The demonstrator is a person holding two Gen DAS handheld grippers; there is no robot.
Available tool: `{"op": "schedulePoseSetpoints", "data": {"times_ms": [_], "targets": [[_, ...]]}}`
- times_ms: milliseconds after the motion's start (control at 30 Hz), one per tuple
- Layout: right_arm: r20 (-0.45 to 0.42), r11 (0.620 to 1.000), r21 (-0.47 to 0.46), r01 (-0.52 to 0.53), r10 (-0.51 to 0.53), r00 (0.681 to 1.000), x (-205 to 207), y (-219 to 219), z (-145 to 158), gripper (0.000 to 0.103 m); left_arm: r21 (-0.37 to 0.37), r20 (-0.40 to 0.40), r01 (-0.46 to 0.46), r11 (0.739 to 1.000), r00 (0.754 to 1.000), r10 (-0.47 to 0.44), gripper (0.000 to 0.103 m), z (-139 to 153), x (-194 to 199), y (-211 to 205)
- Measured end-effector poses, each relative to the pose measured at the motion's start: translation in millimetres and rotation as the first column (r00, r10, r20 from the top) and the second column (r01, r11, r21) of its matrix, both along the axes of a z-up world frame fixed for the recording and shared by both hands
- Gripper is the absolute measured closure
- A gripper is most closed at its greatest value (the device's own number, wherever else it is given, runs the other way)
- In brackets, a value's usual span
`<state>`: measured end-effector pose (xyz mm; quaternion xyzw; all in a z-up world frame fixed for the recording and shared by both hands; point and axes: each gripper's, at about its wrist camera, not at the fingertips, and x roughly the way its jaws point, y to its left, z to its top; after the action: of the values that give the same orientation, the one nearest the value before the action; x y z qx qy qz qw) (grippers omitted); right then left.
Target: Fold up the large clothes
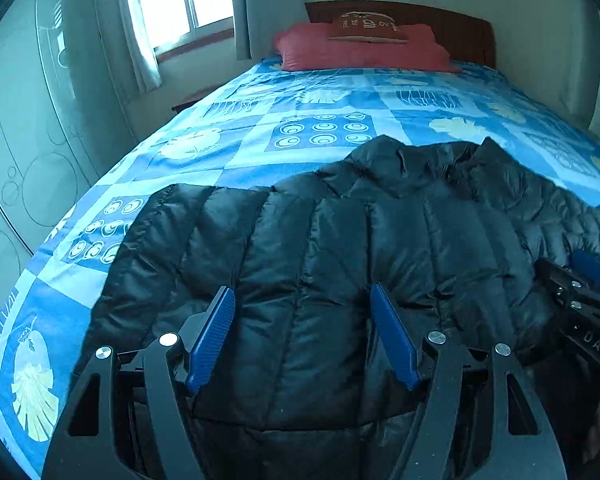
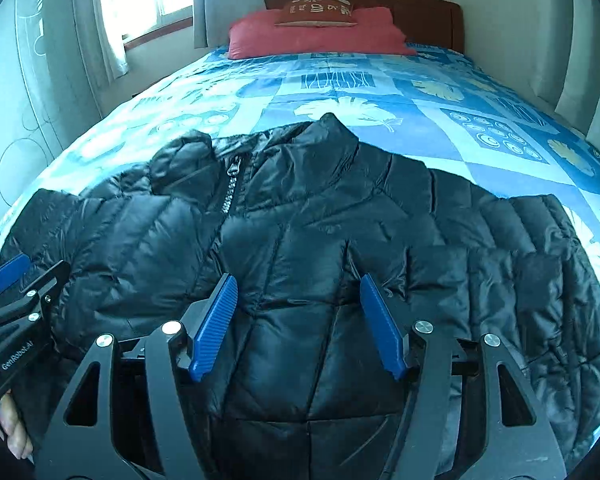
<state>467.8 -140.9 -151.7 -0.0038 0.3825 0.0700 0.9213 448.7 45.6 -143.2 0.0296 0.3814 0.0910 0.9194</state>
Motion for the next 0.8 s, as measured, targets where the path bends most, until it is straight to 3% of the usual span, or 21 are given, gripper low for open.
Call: {"op": "schedulePoseSetpoints", "data": {"times_ms": [433, 800], "targets": [[0.021, 1.000, -0.002, -0.001, 0.001, 1.000, -2.6, -1.1, -3.5, 0.038, 0.019, 0.008, -0.008, 1.000, 1.000, 0.008, 0.031, -7.4, 0.1, -1.2], [0.075, 0.997, 0.065, 0.036, -0.041, 0.996, -43.1, -28.7, 23.2, 0.037, 0.026, -0.003, -0.019, 0.999, 1.000, 0.019, 0.028, -4.1, 1.6, -1.6]]}}
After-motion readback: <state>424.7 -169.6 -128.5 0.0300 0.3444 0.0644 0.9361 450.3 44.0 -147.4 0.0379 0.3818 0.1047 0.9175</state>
